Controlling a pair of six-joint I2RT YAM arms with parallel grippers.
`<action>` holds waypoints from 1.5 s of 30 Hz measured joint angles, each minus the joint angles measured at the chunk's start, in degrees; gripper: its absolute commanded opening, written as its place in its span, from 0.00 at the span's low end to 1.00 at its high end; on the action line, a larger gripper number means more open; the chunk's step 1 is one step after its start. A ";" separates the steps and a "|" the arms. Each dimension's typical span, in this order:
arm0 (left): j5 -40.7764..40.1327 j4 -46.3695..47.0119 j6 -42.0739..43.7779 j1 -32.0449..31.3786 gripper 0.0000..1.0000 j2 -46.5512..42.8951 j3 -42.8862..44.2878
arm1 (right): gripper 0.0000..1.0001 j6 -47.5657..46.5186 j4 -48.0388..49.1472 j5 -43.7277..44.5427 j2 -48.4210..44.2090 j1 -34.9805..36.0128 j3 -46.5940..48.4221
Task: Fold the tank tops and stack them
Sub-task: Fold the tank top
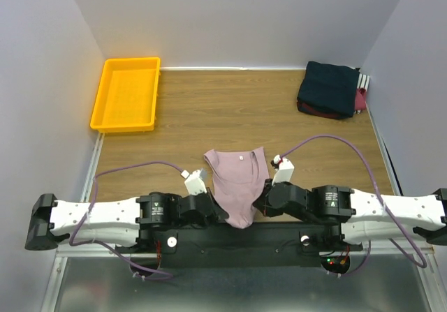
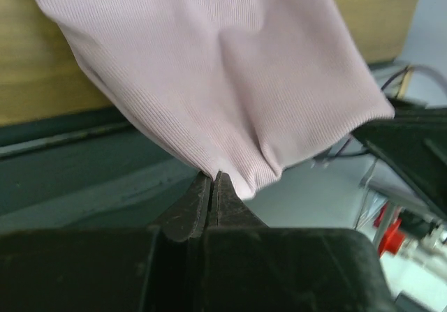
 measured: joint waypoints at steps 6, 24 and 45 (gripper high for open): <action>-3.06 -1.11 3.96 11.56 0.00 -5.20 0.13 | 0.01 -1.44 -1.64 7.48 6.27 -3.10 5.70; 5.95 18.36 25.77 43.69 0.00 14.23 6.47 | 0.00 -20.76 11.41 -4.42 22.12 -35.89 10.73; 17.42 32.26 39.80 56.22 0.52 44.35 25.38 | 0.71 -27.36 22.69 -17.31 37.77 -54.29 15.04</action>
